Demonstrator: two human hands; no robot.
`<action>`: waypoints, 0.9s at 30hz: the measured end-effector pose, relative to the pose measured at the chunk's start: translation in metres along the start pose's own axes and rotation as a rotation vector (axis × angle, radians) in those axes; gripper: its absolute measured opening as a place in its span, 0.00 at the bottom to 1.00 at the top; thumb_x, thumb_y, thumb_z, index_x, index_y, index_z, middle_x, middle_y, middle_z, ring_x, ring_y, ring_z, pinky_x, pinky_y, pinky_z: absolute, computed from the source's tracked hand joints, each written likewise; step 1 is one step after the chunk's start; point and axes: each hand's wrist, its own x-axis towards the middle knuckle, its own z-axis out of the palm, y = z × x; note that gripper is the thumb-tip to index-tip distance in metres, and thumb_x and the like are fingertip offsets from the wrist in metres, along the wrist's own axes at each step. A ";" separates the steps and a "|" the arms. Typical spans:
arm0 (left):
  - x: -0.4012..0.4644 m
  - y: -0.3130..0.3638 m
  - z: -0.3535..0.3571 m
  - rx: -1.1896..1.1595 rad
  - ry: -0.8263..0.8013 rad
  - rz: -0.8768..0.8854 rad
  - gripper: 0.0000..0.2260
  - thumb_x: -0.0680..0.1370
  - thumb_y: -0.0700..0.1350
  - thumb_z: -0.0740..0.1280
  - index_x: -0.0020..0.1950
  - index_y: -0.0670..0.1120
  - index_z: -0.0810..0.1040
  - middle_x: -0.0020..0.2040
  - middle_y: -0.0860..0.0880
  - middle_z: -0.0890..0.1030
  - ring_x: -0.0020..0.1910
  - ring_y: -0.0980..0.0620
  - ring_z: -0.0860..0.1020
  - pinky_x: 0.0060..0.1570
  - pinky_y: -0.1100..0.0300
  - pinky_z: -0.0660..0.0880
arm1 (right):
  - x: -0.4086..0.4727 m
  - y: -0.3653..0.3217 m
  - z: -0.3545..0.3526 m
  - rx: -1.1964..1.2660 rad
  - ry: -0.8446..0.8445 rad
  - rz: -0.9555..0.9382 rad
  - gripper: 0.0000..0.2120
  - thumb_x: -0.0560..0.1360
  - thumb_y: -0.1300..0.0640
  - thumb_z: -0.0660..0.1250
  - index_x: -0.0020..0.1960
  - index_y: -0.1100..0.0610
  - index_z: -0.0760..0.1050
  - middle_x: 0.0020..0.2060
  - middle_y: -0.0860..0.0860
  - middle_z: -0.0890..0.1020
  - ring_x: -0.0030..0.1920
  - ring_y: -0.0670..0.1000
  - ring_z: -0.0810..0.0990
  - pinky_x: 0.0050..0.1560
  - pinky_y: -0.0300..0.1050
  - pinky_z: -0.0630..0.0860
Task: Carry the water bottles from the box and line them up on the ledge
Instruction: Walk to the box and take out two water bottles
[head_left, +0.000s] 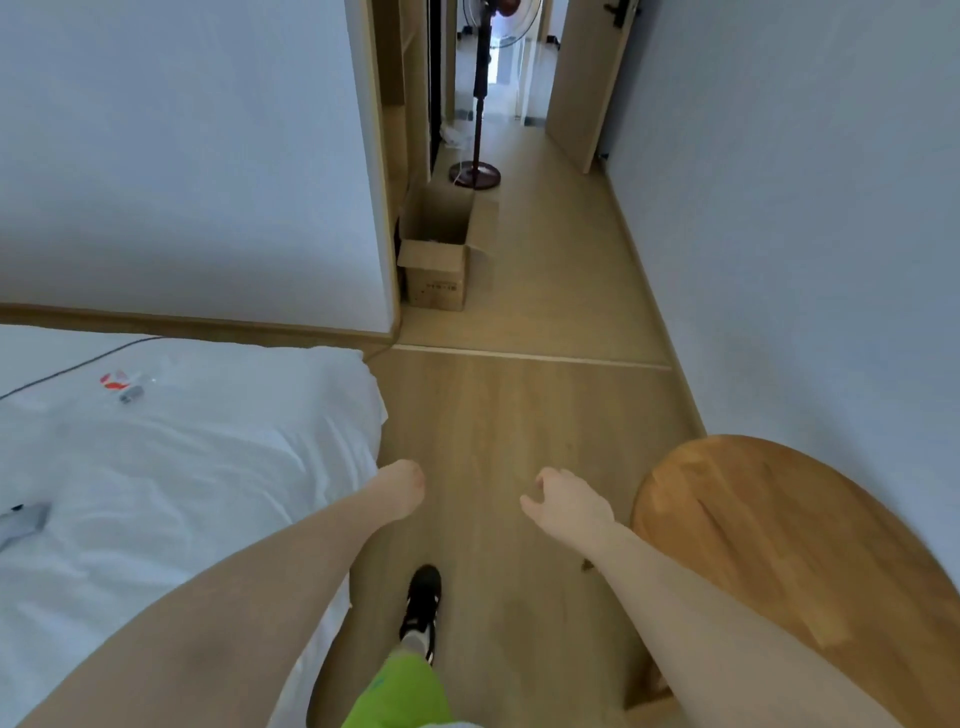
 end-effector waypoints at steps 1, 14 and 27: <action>0.021 0.004 -0.007 0.003 -0.012 -0.006 0.16 0.83 0.39 0.55 0.69 0.37 0.70 0.69 0.39 0.71 0.69 0.42 0.70 0.67 0.54 0.66 | 0.023 -0.003 -0.008 -0.037 -0.005 -0.013 0.20 0.80 0.43 0.57 0.65 0.55 0.70 0.57 0.52 0.76 0.55 0.53 0.76 0.54 0.51 0.76; 0.288 0.102 -0.232 0.078 0.034 0.132 0.15 0.81 0.38 0.53 0.62 0.37 0.75 0.61 0.40 0.77 0.60 0.43 0.76 0.57 0.55 0.73 | 0.313 -0.058 -0.187 0.087 0.084 0.101 0.22 0.79 0.42 0.59 0.66 0.55 0.70 0.60 0.53 0.75 0.60 0.55 0.75 0.58 0.52 0.74; 0.523 0.242 -0.323 0.034 -0.061 0.065 0.15 0.80 0.40 0.57 0.66 0.41 0.74 0.61 0.46 0.76 0.59 0.47 0.74 0.58 0.56 0.72 | 0.599 -0.011 -0.318 0.059 -0.030 0.087 0.18 0.80 0.45 0.59 0.59 0.58 0.76 0.52 0.54 0.81 0.53 0.55 0.80 0.54 0.48 0.78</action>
